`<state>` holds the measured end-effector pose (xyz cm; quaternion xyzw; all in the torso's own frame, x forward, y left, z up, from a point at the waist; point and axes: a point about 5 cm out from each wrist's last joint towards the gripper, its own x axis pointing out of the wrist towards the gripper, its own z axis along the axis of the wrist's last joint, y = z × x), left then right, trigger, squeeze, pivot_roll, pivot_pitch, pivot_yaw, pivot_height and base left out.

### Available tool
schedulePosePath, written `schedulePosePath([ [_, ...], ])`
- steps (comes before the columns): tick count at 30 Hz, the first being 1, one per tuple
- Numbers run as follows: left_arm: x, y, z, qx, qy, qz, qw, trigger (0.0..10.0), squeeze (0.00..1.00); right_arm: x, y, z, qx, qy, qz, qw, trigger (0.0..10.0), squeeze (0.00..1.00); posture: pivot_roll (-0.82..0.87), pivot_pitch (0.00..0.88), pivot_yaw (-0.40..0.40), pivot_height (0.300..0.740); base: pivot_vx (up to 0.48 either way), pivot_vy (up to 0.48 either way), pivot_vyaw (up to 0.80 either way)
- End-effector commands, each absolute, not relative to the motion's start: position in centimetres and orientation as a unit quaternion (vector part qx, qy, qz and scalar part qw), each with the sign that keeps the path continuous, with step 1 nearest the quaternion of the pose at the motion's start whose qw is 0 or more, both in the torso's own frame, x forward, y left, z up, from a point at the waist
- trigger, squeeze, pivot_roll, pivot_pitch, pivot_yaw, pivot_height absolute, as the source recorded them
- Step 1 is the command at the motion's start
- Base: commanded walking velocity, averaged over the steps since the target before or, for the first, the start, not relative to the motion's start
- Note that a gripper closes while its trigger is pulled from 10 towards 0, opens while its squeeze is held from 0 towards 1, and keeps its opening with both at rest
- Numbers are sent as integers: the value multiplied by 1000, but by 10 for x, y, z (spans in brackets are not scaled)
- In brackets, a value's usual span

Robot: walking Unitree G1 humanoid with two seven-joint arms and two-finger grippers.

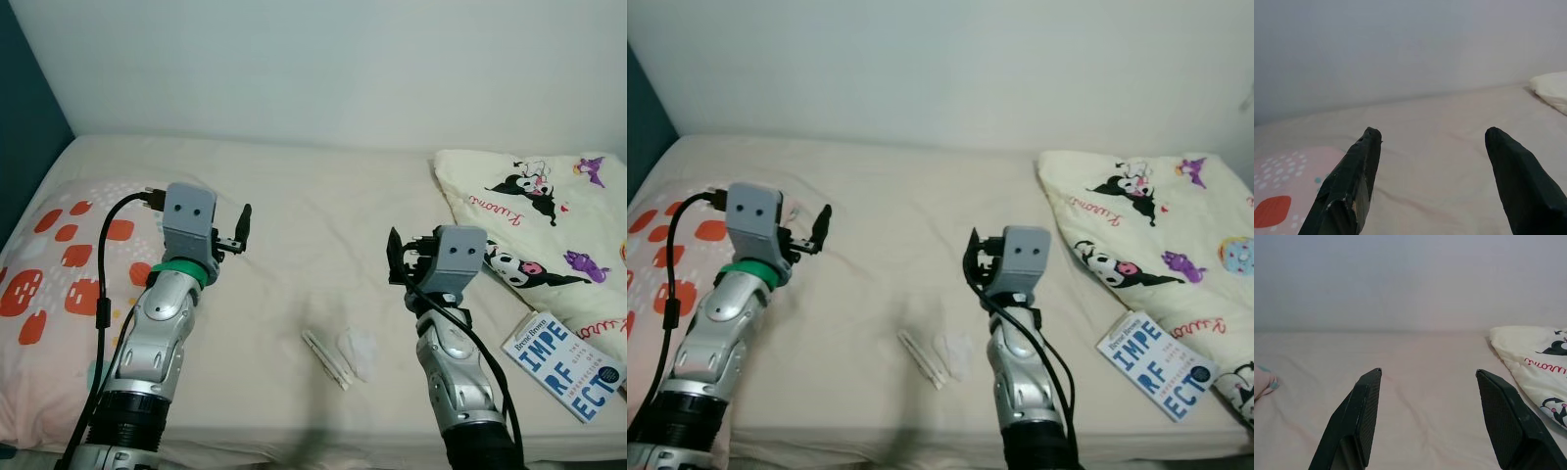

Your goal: Clean up the room

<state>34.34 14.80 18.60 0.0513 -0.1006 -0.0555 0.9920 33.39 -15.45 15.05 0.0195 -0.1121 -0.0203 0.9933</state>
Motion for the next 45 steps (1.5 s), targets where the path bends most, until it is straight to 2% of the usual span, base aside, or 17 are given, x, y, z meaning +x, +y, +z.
schedulePosePath([
  [1,343,147,175,59,-79,-60,993,10000,0,333,-157,145,17,-105,-28,994,10000,0,-28,41,46,734,0,0,0],
  [9,342,148,170,63,-72,-60,994,10000,0,331,-154,144,8,-107,-21,994,10000,0,-27,41,46,724,0,0,0],
  [45,339,148,160,68,-59,-61,994,10000,0,328,-151,139,20,-100,-8,995,10000,0,-28,62,41,585,0,0,0],
])
